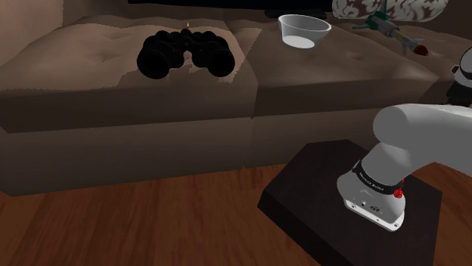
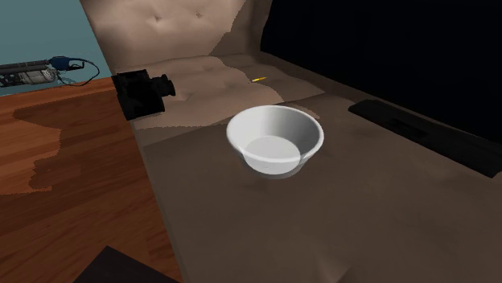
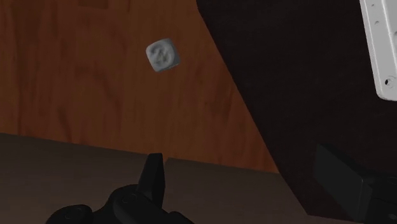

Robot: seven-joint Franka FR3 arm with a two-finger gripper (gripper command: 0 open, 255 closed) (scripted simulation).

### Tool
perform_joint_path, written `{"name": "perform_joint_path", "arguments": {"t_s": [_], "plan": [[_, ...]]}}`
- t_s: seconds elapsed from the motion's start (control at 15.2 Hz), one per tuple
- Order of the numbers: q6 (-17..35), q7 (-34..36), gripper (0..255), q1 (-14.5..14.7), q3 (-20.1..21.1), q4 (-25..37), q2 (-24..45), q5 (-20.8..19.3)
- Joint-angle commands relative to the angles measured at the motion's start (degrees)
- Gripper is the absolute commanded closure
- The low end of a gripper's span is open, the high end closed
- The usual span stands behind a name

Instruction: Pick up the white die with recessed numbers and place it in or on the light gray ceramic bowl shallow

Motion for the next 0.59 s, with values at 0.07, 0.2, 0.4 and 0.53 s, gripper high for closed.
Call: {"name": "perform_joint_path", "arguments": {"t_s": [0.07, 0.2, 0.4, 0.53], "plan": [[5.13, -2.19, 0, -0.82, -8.75, -1.06, 1.97, -7.19], [8.28, -3.55, 0, -0.63, -14.57, -0.88, 3.58, -11.63], [12.92, -5.19, 0, 1.11, -23.71, 0.36, 6.09, -18.15], [15.74, -6.04, 0, 3.22, -29.99, 1.81, 7.43, -22.32]]}}
